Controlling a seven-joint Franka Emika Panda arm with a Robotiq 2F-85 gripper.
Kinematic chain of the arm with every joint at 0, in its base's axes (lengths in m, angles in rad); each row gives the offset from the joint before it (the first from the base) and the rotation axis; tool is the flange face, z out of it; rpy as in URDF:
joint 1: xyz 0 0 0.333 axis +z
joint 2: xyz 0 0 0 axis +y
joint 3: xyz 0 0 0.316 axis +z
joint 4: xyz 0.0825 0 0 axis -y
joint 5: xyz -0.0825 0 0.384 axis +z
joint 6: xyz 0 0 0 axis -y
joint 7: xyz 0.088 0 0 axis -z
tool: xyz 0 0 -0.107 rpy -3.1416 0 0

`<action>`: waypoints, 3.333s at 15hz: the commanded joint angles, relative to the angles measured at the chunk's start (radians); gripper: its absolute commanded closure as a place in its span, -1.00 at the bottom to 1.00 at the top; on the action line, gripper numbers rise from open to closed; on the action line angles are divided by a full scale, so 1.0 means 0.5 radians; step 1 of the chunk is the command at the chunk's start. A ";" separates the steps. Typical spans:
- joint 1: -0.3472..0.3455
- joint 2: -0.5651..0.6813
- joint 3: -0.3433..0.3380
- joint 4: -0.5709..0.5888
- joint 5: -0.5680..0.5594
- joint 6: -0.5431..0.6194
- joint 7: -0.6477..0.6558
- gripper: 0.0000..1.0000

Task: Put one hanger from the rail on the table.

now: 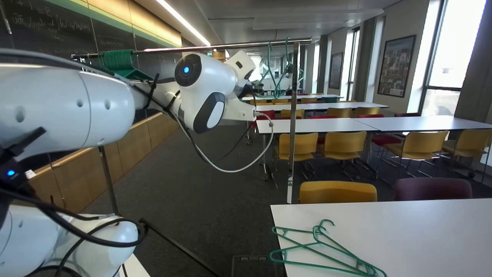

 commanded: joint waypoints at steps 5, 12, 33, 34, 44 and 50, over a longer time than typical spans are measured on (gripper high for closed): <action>-0.398 -0.212 0.073 -0.218 0.104 -0.473 -0.127 0.96; -0.905 0.066 0.115 -0.084 0.021 -1.161 -0.303 0.96; -1.634 1.693 0.730 0.698 -0.683 -0.597 -0.764 0.96; -1.666 1.715 0.745 0.702 -0.812 -0.581 -0.750 0.96; -1.596 1.942 0.491 0.894 -2.326 0.069 -0.023 0.96; -1.603 2.012 0.448 1.069 -2.783 0.061 0.874 0.96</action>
